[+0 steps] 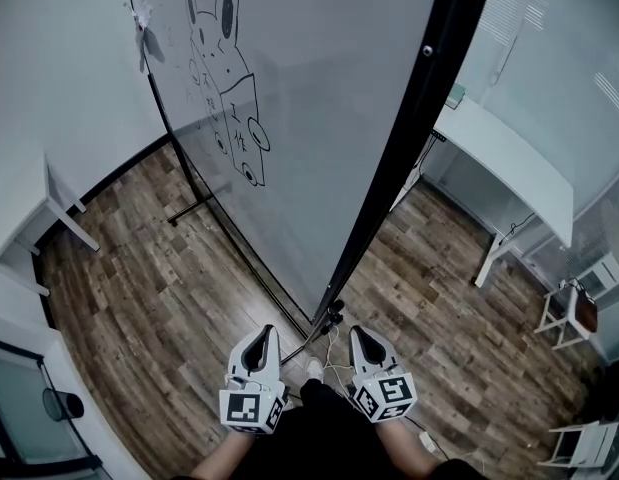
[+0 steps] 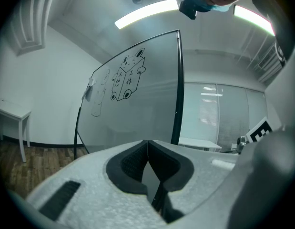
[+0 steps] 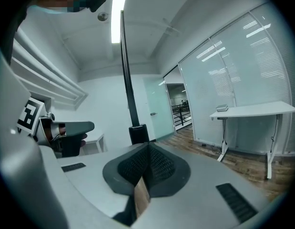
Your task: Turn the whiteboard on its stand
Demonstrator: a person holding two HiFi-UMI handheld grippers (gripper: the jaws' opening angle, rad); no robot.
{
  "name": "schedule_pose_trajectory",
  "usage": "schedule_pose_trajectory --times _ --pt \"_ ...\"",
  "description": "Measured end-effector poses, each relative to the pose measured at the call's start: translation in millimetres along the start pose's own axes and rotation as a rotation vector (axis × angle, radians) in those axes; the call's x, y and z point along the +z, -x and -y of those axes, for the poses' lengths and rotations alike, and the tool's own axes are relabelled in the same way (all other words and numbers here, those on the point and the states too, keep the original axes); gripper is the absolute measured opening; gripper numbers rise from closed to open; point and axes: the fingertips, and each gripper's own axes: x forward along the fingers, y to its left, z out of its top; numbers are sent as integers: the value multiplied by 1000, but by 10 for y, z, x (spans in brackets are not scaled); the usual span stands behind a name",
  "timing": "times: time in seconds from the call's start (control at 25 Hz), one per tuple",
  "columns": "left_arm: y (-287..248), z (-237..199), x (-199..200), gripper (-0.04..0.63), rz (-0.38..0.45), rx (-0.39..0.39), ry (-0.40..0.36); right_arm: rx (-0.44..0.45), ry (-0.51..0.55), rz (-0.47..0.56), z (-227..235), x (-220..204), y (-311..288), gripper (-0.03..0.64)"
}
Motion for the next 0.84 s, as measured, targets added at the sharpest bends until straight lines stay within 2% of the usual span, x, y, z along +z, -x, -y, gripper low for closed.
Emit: schedule_pose_trajectory --times 0.84 --pt "-109 -23 -31 18 -7 1 -4 -21 7 -1 90 6 -92 11"
